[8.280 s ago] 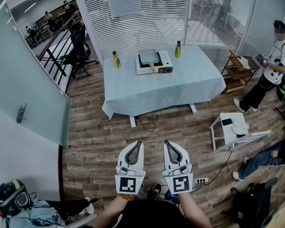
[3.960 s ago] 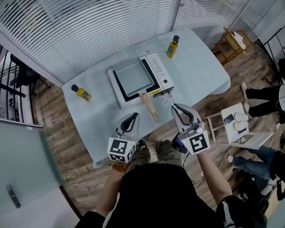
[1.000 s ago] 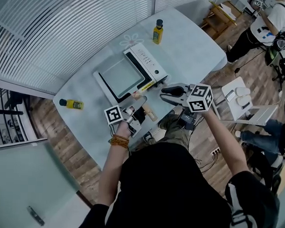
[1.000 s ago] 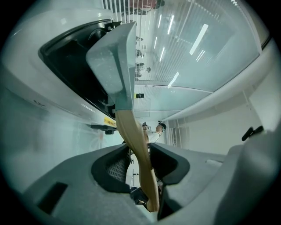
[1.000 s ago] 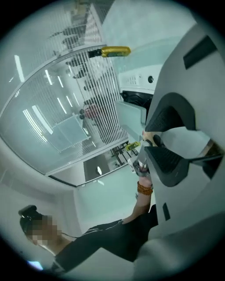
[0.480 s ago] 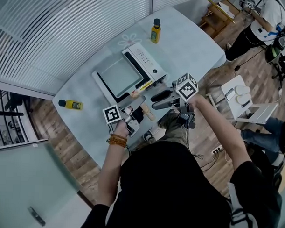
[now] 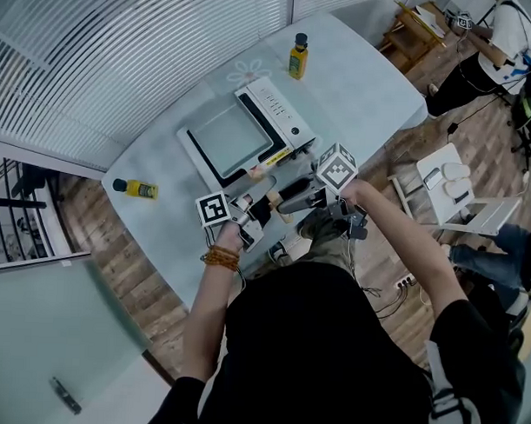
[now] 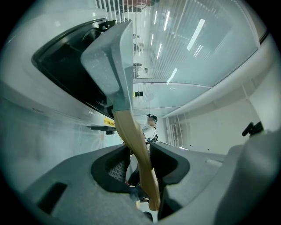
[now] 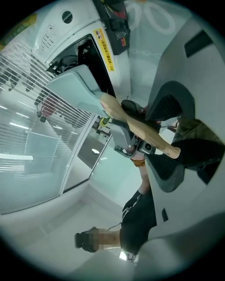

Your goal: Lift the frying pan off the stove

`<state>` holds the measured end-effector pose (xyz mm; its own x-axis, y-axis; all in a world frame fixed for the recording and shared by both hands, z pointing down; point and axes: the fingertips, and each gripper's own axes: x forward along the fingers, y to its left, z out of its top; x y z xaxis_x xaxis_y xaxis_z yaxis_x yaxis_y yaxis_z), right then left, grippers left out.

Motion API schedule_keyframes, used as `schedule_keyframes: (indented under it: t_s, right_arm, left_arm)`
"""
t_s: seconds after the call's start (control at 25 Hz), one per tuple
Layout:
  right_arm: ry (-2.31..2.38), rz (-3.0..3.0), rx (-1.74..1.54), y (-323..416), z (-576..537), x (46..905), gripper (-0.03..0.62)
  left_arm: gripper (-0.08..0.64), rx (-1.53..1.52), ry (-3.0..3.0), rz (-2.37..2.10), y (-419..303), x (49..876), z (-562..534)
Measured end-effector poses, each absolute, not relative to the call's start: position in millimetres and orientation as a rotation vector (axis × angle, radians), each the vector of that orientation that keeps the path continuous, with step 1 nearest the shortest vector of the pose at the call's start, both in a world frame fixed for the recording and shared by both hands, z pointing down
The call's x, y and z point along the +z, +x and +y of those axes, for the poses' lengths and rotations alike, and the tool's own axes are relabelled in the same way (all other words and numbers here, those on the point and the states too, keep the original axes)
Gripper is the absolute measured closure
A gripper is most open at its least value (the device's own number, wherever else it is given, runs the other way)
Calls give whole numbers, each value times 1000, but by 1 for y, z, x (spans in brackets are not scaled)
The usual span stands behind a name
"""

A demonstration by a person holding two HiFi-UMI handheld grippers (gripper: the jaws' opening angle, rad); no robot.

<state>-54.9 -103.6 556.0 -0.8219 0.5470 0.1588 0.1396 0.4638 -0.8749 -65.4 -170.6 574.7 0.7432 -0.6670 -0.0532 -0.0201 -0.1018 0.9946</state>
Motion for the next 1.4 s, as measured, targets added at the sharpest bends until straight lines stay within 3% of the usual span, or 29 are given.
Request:
schedule_keyframes:
  t_s: [1.4]
  right_arm:
    - [-559, -2310, 1418, -69, -91, 553, 414]
  left_arm:
    - [402, -459, 1681, -569, -63, 569, -167]
